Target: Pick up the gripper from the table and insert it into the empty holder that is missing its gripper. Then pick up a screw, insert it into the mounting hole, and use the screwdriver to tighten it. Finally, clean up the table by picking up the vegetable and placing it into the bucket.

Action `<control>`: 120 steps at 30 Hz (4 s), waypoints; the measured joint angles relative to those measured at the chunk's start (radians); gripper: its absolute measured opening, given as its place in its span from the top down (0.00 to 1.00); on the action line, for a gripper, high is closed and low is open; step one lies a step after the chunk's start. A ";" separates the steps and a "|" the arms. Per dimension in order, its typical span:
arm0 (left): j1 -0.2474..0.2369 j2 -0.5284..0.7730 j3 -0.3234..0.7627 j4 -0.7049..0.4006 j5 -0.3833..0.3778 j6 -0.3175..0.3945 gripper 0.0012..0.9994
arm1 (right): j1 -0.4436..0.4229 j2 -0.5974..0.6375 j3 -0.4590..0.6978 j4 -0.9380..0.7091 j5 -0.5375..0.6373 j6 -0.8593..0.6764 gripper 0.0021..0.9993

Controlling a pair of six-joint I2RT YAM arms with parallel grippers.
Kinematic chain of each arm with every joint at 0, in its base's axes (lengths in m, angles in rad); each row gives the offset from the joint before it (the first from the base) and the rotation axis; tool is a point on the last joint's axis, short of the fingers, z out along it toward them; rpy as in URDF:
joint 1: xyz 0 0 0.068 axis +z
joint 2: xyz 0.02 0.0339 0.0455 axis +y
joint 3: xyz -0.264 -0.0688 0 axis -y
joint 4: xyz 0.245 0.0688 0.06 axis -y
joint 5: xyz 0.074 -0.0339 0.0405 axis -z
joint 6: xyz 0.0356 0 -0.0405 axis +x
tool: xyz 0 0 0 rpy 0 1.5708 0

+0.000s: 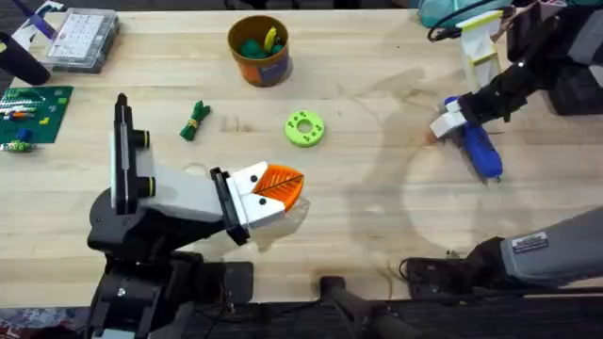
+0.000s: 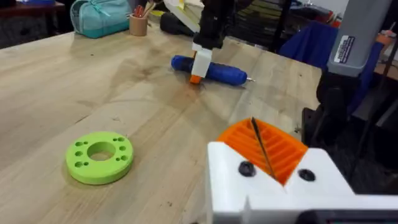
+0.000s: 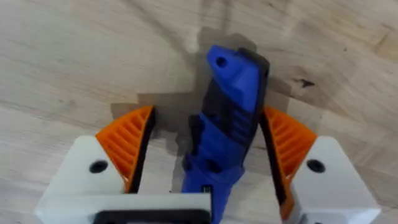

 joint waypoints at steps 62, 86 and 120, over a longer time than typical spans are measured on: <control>0.000 0.000 0.000 0.000 0.000 0.000 0.99 | -0.048 -0.392 0.266 -0.107 -0.259 0.084 0.98; 0.000 0.000 0.000 0.000 0.000 0.000 0.99 | 0.114 -0.467 0.363 0.317 -0.717 0.548 0.98; 0.000 0.000 0.000 0.000 0.000 0.000 0.99 | 0.850 -0.467 0.364 0.713 -0.718 0.713 0.98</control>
